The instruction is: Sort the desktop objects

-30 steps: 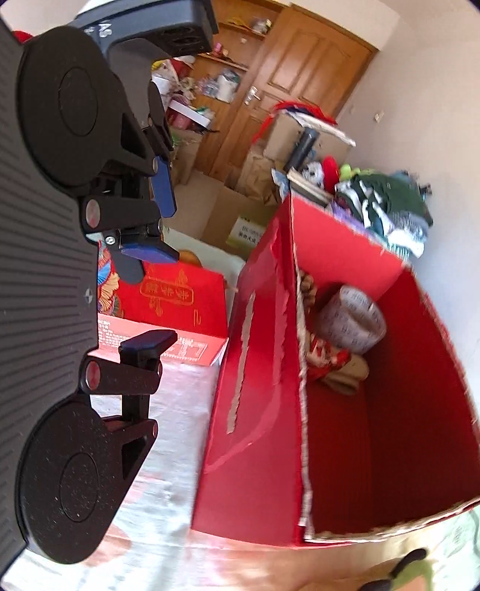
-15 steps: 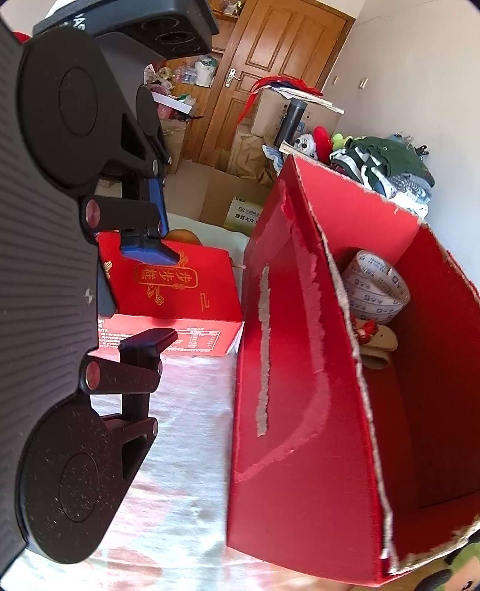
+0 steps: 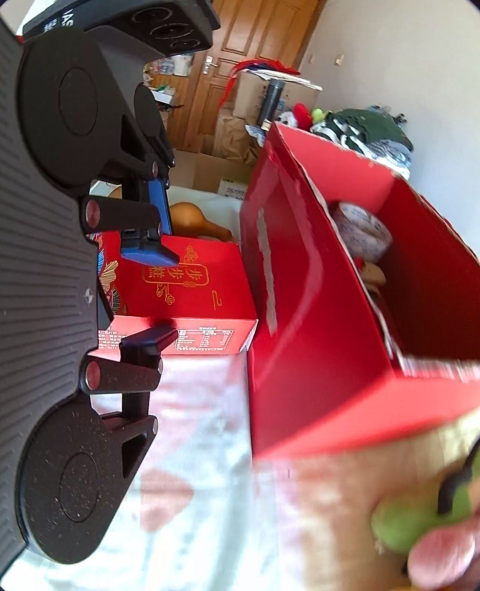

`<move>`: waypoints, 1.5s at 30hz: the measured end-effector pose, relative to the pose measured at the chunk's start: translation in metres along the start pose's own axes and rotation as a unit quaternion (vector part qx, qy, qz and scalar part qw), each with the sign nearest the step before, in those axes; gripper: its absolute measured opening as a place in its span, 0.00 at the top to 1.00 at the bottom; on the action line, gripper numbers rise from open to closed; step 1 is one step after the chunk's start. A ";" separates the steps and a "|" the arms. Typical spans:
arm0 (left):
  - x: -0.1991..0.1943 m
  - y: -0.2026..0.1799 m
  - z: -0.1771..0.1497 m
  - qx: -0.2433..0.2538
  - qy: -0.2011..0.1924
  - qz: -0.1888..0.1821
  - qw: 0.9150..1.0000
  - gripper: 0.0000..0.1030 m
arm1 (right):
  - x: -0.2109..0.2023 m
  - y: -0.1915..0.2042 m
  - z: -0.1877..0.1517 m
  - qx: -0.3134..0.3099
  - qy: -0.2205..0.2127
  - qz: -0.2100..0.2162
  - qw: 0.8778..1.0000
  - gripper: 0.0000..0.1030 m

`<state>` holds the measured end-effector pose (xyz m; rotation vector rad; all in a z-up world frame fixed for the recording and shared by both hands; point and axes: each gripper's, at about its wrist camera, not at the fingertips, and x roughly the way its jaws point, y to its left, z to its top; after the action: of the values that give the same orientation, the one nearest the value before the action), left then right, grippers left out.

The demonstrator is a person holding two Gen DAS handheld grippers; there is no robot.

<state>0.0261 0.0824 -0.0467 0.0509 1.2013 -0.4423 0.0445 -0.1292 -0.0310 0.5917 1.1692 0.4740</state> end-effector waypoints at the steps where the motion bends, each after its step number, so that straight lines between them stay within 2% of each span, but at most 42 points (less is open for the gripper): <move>1: 0.001 -0.004 0.001 0.004 0.000 -0.003 1.000 0.04 | -0.003 -0.003 0.001 0.002 0.000 -0.002 1.000 0.60; 6: 0.009 -0.024 0.006 0.011 -0.002 -0.015 1.000 0.03 | -0.020 -0.022 0.000 0.009 -0.001 -0.004 1.000 0.60; 10: 0.017 -0.047 0.008 0.022 -0.006 -0.005 1.000 0.03 | -0.024 -0.032 0.001 0.015 0.002 -0.009 1.000 0.55; 14: 0.020 -0.058 0.011 0.020 -0.010 -0.005 1.000 0.03 | -0.028 -0.038 0.004 0.013 0.008 -0.011 1.000 0.55; 17: 0.020 -0.067 0.013 0.022 -0.017 -0.007 1.000 0.04 | -0.034 -0.043 0.005 0.002 0.010 -0.023 1.000 0.60; 20: 0.019 -0.082 0.015 0.033 -0.029 -0.013 0.999 0.04 | -0.041 -0.047 0.004 -0.005 0.009 -0.036 0.999 0.61; 24: 0.026 -0.098 0.019 0.047 -0.026 -0.016 0.998 0.04 | -0.052 -0.061 0.003 0.001 0.005 -0.047 0.999 0.67; 29: 0.031 -0.114 0.023 0.055 -0.018 -0.031 0.998 0.08 | -0.068 -0.076 0.000 0.010 -0.011 -0.061 0.998 0.68; 35: 0.031 -0.143 0.029 0.086 -0.026 -0.030 0.995 0.08 | -0.086 -0.085 -0.003 0.010 -0.035 -0.074 0.997 0.68; 45: 0.000 -0.182 0.055 0.130 -0.094 -0.026 0.987 0.08 | -0.141 -0.080 0.003 -0.003 -0.113 -0.069 0.991 0.68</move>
<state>0.0098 -0.0990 0.0086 0.1989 0.9556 -0.6334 0.0045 -0.2790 0.0170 0.5407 0.9843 0.2830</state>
